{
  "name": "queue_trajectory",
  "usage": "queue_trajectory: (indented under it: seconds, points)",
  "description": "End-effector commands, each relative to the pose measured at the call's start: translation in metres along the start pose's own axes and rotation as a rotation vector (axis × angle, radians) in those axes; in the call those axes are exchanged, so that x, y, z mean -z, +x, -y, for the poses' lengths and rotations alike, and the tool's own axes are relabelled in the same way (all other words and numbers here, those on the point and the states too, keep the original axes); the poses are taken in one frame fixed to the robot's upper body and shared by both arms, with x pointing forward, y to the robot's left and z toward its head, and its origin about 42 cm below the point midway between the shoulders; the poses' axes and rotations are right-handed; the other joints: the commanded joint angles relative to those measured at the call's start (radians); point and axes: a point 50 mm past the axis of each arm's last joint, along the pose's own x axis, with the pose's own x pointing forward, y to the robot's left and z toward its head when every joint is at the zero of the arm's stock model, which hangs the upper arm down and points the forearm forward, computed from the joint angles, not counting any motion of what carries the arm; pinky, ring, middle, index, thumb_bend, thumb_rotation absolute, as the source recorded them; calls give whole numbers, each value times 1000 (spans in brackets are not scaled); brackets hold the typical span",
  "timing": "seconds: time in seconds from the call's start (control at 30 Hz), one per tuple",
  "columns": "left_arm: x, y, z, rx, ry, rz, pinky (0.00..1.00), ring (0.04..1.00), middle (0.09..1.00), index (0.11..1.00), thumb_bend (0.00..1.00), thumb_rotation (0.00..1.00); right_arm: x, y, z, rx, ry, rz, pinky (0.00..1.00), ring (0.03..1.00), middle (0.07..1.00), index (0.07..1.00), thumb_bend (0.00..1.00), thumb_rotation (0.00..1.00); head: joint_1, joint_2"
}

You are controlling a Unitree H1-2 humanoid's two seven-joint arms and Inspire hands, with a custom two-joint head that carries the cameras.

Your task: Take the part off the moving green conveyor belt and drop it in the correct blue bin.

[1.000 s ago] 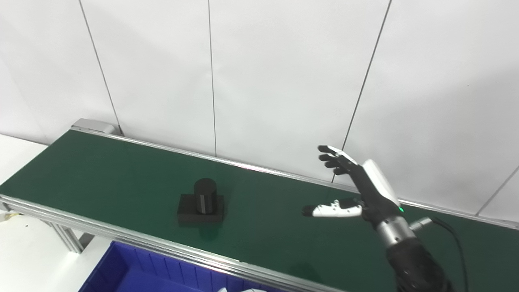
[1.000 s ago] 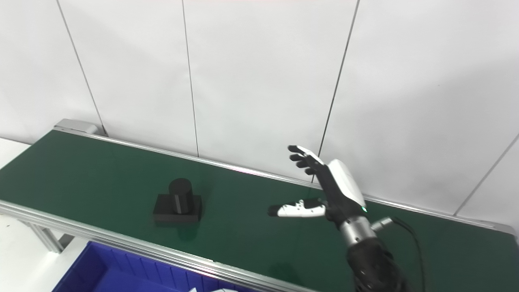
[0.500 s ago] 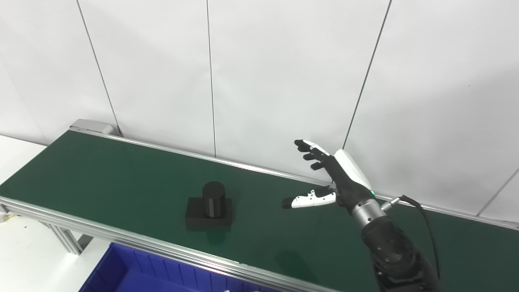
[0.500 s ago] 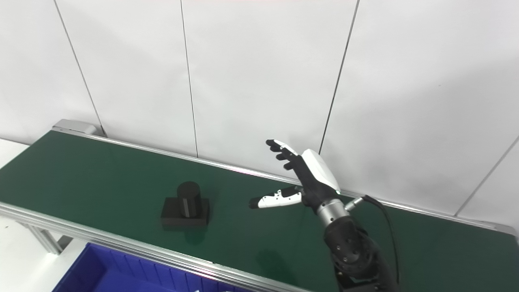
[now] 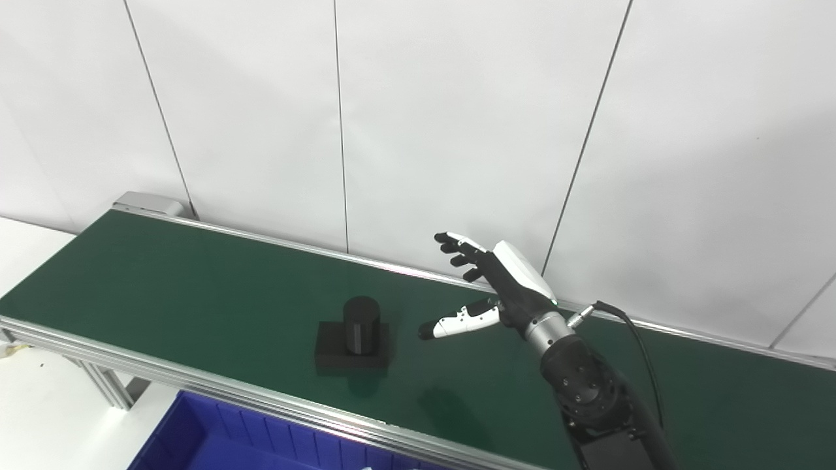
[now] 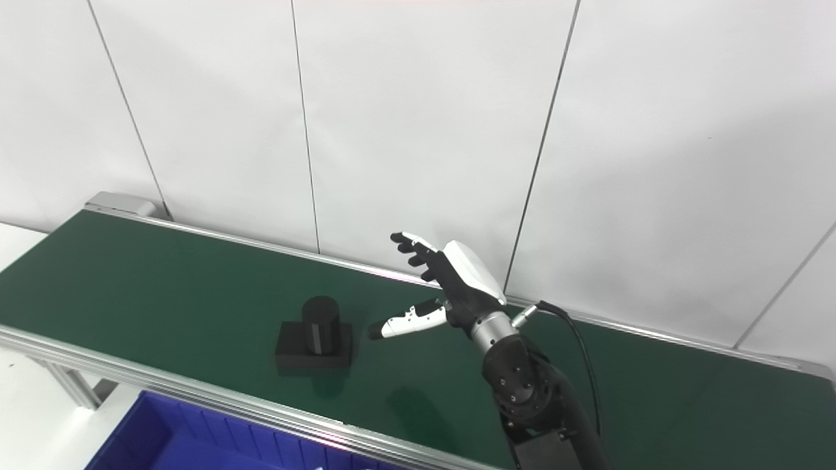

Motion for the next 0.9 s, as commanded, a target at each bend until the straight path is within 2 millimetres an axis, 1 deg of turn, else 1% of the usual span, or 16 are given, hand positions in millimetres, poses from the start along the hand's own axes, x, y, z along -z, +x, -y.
queue_trajectory:
  seconds: [0.0,0.07,0.17,0.33,0.37,0.53,0.67,0.77,0.87]
  points:
    - [-14,1,-6,-17,31,89,634,754,831,797,997,83,-27,11,13,47,-39,108,749,853,883,897,929,292,4,0]
    - [-17,-2,-8,-9,38,102,622,749,831,798,994,87,-28,12,10,40,-42,107,753,856,884,898,931,301,7,2]
    - [-20,-9,-13,-7,31,111,643,763,834,794,993,61,-29,13,6,24,-38,100,772,865,893,902,923,298,10,3]
    - [-21,-23,-16,-30,20,99,657,775,825,780,999,31,-27,14,-2,6,-40,93,762,860,888,901,922,306,2,6]
    - [-20,-23,-15,-39,14,98,655,773,821,778,1000,29,-26,14,-3,3,-39,90,762,863,890,903,919,306,-1,7]
    - [-18,-14,-8,-80,7,98,621,727,784,762,1000,77,-23,19,-13,-16,-49,71,758,863,892,906,916,278,-6,9]
    - [-17,-11,-5,-87,-13,102,611,719,780,754,1000,84,-20,24,-23,-48,-64,71,761,852,890,908,913,271,-9,16]
    - [-17,-11,-4,-96,-20,104,614,719,777,751,1000,96,-19,29,-31,-65,-72,62,783,859,886,910,912,282,-10,17]
    - [-17,-11,-3,-103,-18,108,618,722,775,749,1000,99,-16,35,-38,-76,-67,45,771,852,883,904,909,283,-14,21]
